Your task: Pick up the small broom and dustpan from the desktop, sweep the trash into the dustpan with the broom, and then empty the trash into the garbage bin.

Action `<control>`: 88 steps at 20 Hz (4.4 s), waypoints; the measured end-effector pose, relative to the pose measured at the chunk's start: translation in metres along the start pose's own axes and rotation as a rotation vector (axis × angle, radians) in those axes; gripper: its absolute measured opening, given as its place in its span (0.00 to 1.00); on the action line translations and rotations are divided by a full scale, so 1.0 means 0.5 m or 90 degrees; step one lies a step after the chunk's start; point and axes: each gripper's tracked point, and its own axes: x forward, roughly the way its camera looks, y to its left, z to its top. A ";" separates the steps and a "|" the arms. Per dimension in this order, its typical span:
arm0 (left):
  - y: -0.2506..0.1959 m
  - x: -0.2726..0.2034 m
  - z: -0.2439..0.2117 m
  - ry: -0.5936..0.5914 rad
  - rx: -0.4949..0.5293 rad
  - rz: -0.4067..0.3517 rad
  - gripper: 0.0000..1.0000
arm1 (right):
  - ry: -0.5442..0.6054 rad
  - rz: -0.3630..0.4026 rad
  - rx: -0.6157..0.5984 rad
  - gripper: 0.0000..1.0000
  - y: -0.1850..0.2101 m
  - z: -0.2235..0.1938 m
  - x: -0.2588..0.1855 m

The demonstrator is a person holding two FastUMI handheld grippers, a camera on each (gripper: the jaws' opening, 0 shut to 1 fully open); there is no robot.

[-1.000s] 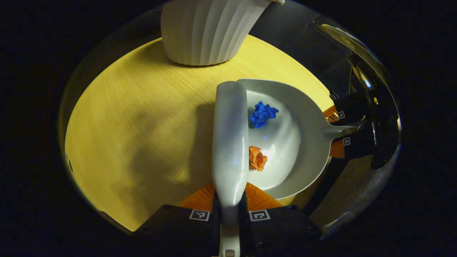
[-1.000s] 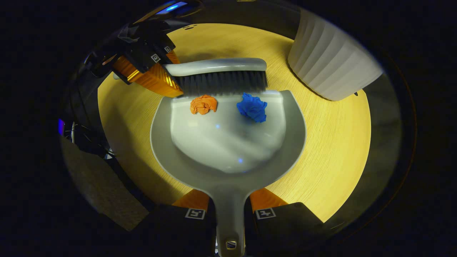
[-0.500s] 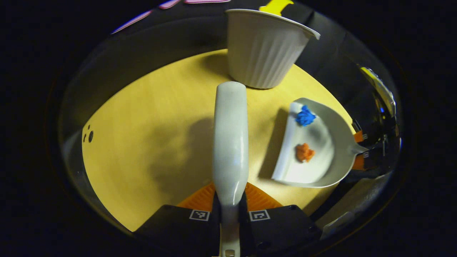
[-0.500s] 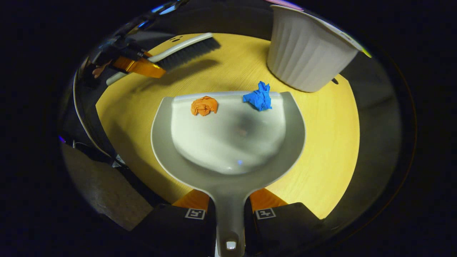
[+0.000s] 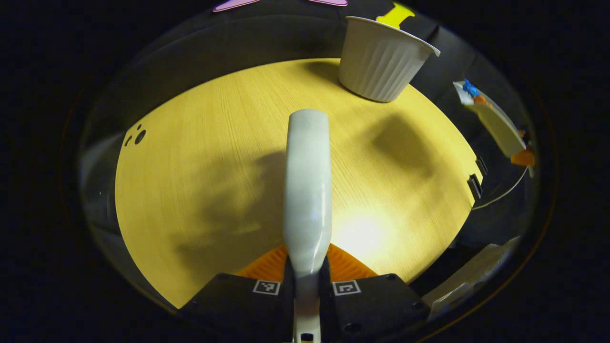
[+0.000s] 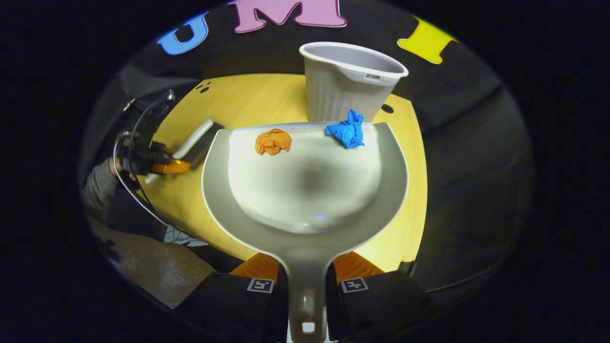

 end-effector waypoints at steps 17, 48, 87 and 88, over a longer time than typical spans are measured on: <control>0.055 -0.049 -0.114 -0.022 -0.021 -0.017 0.26 | -0.015 -0.225 0.007 0.36 -0.260 0.320 -0.072; 0.140 -0.042 -0.161 -0.010 -0.104 0.015 0.26 | 0.247 -0.280 -0.268 0.36 -0.300 0.485 0.003; 0.120 -0.071 -0.130 0.001 -0.065 0.106 0.26 | 0.066 0.024 -0.074 0.36 0.249 -0.074 0.326; 0.119 -0.066 -0.130 0.003 -0.067 0.106 0.24 | 0.064 0.017 -0.078 0.36 0.249 -0.075 0.337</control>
